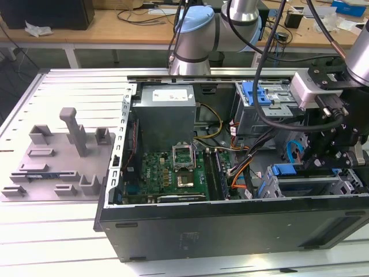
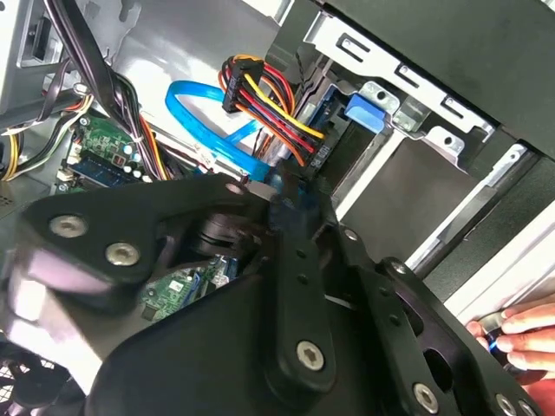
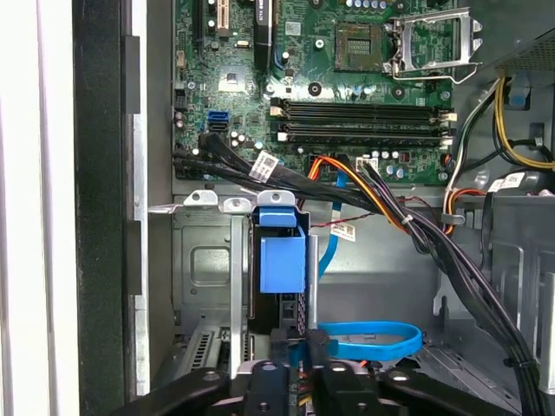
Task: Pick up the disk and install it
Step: 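Insert the second disk wire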
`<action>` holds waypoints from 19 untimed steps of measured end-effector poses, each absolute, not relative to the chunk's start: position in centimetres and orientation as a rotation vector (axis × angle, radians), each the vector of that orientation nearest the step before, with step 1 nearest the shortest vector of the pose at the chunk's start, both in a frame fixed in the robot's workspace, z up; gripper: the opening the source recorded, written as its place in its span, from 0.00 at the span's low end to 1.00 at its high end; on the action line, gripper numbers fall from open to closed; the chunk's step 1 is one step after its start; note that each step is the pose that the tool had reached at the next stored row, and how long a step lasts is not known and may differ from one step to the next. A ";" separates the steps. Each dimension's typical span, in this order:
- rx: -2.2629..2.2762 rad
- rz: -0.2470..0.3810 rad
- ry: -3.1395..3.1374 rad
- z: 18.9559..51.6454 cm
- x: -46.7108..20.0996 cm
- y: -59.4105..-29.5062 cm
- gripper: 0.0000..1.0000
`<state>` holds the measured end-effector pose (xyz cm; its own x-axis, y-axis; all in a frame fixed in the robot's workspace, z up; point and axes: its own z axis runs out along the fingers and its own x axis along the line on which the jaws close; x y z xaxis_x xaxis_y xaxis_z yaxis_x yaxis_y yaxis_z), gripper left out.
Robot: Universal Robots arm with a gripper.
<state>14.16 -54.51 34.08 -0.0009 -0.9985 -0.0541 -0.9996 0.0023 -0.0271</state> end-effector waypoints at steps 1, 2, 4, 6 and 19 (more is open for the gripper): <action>-2.179 0.029 2.183 34.2 14.2 -54.5 0.23; -2.179 0.029 2.183 34.3 14.2 -54.5 0.30; -2.180 0.028 2.183 34.7 14.2 -54.5 0.30; -2.180 0.028 2.183 35.2 14.2 -54.5 0.30; -2.193 0.000 2.190 37.3 12.0 -53.4 0.11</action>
<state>11.96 -53.42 37.26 0.0017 -0.9995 -0.0301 -0.9996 -0.0008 -0.0298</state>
